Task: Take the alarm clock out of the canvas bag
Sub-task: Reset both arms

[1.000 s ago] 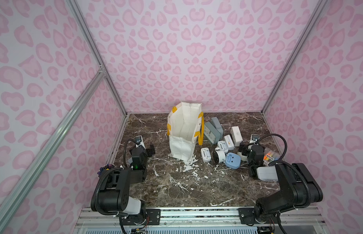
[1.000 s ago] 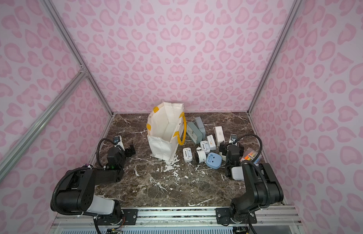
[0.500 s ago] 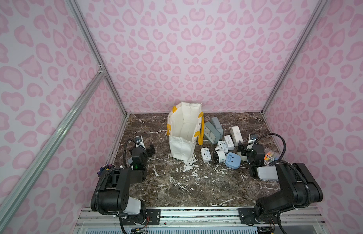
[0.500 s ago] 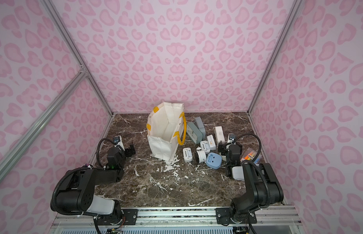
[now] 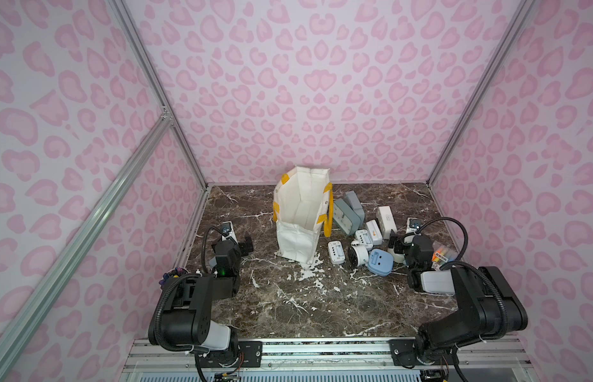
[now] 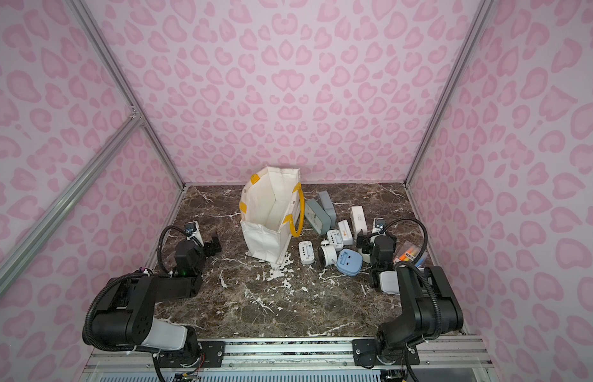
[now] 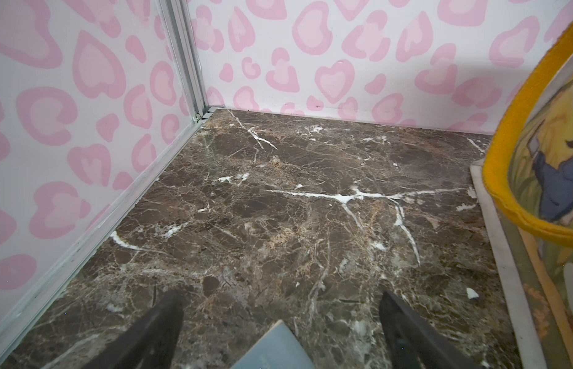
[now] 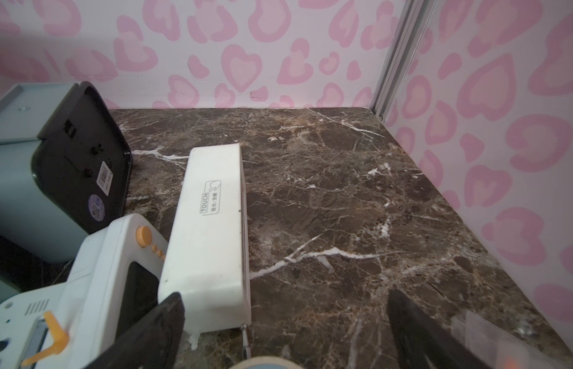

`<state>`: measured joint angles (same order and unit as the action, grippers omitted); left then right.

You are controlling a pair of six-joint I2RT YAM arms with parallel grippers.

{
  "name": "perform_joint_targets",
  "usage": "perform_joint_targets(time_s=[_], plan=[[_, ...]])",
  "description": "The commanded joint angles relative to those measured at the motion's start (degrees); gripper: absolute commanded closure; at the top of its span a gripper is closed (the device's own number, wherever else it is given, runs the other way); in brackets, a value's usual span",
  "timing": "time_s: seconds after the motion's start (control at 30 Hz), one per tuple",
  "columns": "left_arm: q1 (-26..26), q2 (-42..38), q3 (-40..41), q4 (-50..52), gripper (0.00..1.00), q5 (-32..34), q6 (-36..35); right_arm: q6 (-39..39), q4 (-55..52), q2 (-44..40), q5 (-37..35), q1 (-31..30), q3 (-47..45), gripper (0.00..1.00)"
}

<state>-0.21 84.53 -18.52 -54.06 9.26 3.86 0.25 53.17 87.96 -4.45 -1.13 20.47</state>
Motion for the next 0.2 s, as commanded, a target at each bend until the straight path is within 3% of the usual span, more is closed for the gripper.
perform_joint_targets(time_s=[0.0,0.17], plan=[[0.03,0.16,-0.42,-2.25,0.03,-0.29,-0.45,0.10,0.00,0.15,0.02,-0.01,0.19,0.02],[0.05,0.04,-0.28,-2.45,0.03,-0.21,-0.45,0.10,0.05,0.19,0.01,-0.02,0.19,0.02]])
